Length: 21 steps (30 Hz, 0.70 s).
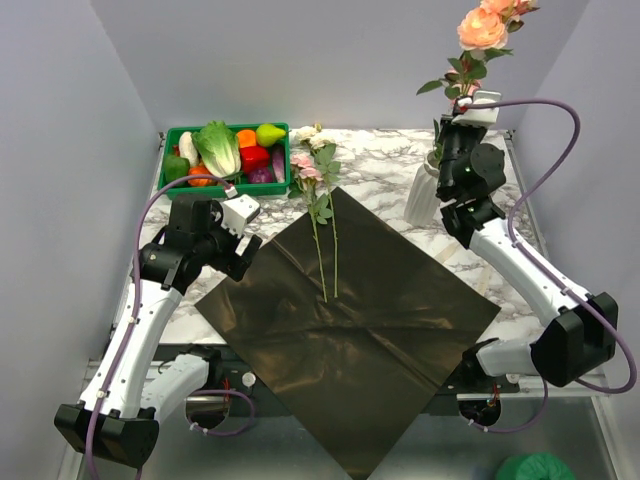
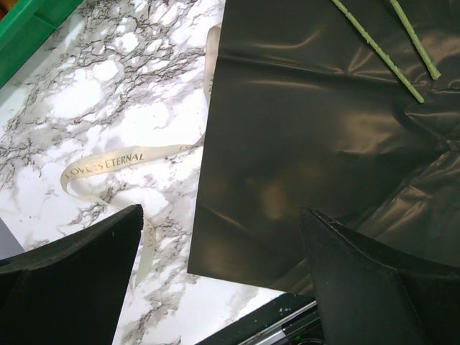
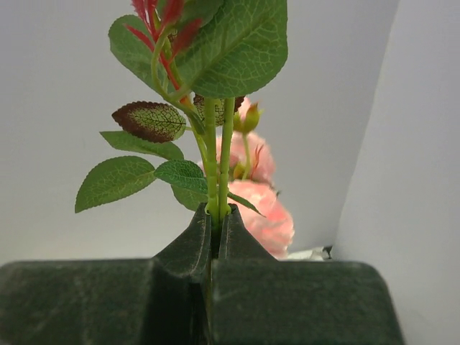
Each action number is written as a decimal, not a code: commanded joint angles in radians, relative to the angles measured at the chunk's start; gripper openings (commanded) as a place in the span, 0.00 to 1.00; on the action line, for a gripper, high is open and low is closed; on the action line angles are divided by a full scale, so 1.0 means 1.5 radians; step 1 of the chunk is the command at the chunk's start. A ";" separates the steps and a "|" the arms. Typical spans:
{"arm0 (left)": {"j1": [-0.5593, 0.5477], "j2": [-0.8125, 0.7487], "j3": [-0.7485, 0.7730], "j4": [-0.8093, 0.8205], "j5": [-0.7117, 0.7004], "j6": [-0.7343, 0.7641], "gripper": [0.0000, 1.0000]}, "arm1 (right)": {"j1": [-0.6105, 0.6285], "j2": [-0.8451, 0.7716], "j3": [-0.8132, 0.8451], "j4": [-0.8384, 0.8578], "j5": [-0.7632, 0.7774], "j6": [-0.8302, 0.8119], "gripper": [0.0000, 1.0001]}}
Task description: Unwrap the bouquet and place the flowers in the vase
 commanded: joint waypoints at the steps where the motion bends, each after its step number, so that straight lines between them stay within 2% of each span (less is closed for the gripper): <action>1: 0.004 -0.006 0.008 0.001 0.012 -0.001 0.99 | -0.003 -0.018 -0.030 -0.042 -0.007 0.066 0.11; 3: 0.004 -0.006 0.009 0.002 0.011 -0.002 0.99 | -0.003 -0.029 -0.045 -0.076 -0.018 0.078 0.25; 4: 0.004 -0.006 0.009 0.001 0.011 -0.001 0.99 | -0.003 -0.036 -0.048 -0.090 -0.021 0.094 0.37; 6: 0.004 -0.006 0.009 0.003 0.011 -0.003 0.99 | -0.003 -0.055 -0.061 -0.127 -0.038 0.105 0.52; 7: 0.004 -0.006 0.010 0.004 0.010 -0.005 0.99 | -0.004 -0.062 -0.066 -0.138 -0.040 0.120 0.69; 10: 0.004 -0.005 0.012 0.004 0.013 -0.010 0.99 | -0.003 -0.096 -0.087 -0.186 -0.049 0.162 0.87; 16: 0.004 -0.010 0.010 0.008 0.014 -0.019 0.99 | 0.003 -0.202 -0.169 -0.276 -0.094 0.278 0.91; 21: 0.004 -0.008 0.005 0.019 0.015 -0.030 0.99 | 0.070 -0.257 -0.237 -0.310 -0.087 0.272 0.91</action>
